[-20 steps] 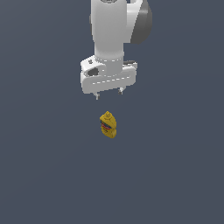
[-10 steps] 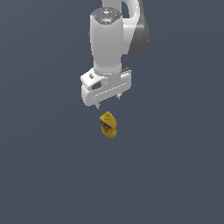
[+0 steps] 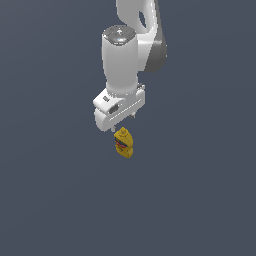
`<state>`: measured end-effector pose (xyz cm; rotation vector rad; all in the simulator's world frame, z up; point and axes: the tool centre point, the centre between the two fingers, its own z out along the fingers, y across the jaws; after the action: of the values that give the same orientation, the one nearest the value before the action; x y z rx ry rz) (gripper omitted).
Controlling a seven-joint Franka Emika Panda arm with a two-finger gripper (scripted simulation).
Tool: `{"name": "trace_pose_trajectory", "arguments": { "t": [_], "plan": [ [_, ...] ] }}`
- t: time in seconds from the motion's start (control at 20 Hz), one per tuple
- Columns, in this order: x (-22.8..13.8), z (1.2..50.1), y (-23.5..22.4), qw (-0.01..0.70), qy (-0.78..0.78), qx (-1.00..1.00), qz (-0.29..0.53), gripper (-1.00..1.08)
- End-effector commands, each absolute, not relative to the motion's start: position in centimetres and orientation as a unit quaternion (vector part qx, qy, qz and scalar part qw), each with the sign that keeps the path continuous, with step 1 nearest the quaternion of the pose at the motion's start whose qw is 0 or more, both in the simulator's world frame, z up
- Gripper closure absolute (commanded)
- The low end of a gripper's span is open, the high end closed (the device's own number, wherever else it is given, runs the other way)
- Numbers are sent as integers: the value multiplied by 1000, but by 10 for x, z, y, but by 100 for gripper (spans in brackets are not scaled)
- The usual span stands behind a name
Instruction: Pick up the object and move it to a goal position.
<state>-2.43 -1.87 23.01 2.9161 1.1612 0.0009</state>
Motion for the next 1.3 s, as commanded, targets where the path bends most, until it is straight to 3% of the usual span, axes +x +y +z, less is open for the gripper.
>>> {"name": "trace_pose_trajectory", "arguments": {
  "t": [0.0, 0.6, 1.25],
  "plan": [
    [-23, 226, -19, 1, 385, 923, 0, -92],
    [-22, 218, -20, 0, 402, 916, 0, -92],
    [-23, 171, -20, 0, 404, 915, 0, -92]
  ]
}}
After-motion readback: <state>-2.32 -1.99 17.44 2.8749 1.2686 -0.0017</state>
